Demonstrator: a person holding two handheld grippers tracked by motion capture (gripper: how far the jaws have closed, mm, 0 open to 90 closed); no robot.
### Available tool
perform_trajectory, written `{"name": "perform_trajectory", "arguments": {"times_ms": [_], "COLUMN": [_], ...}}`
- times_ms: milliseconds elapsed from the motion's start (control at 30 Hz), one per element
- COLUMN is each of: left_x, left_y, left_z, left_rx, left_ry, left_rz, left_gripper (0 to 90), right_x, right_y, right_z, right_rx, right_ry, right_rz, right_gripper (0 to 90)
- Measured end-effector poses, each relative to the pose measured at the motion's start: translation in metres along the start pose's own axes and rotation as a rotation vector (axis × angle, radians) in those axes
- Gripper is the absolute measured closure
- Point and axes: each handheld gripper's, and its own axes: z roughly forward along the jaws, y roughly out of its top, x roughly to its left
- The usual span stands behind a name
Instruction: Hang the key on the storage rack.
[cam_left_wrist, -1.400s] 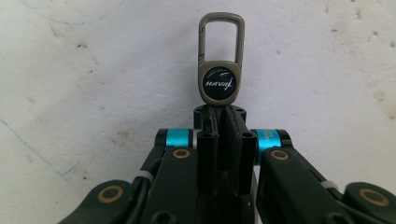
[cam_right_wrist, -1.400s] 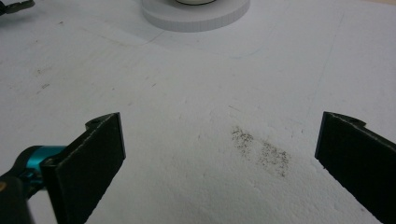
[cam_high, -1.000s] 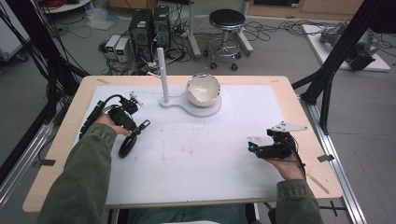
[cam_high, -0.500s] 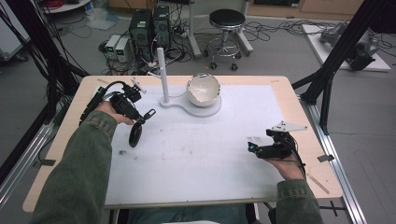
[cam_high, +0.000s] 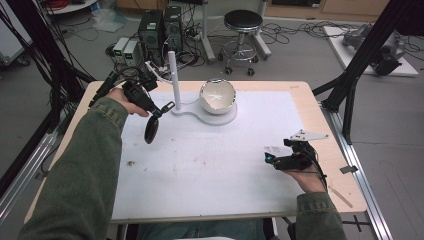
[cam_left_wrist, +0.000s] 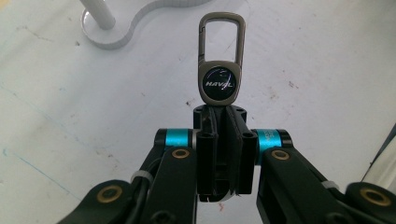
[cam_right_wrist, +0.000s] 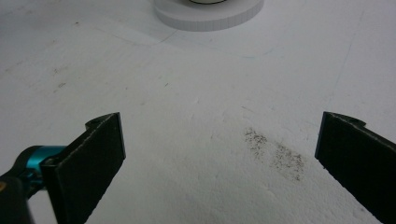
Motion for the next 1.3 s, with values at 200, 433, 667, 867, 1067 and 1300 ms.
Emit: {"name": "perform_trajectory", "arguments": {"times_ms": [200,433,667,867,1067,1300], "left_x": [0.003,0.011,0.02,0.025,0.037,0.039], "left_y": [0.016,0.031,0.051,0.066,0.072,0.072], "left_z": [-0.014,-0.035,-0.051,-0.047,-0.035,-0.033], "left_rx": [-0.016,-0.039,-0.057,-0.043,-0.017,-0.021], "left_ry": [0.005,0.033,0.067,0.102,0.117,0.115], "left_rz": [0.023,0.037,0.033,0.032,0.008,0.012], "left_gripper": [82.9,82.9,82.9,82.9,82.9,82.9], "right_x": [0.0,0.001,0.0,-0.002,-0.003,-0.006], "right_y": [0.0,0.0,0.0,0.0,-0.001,-0.002], "right_z": [0.001,0.004,0.004,0.003,0.001,-0.002], "right_rx": [0.005,0.011,0.011,0.006,0.005,0.002], "right_ry": [-0.001,0.005,0.008,0.012,0.014,0.009], "right_rz": [0.0,-0.005,-0.004,0.002,0.011,0.02], "right_gripper": [0.6,0.6,0.6,0.6,0.6,0.6]}}
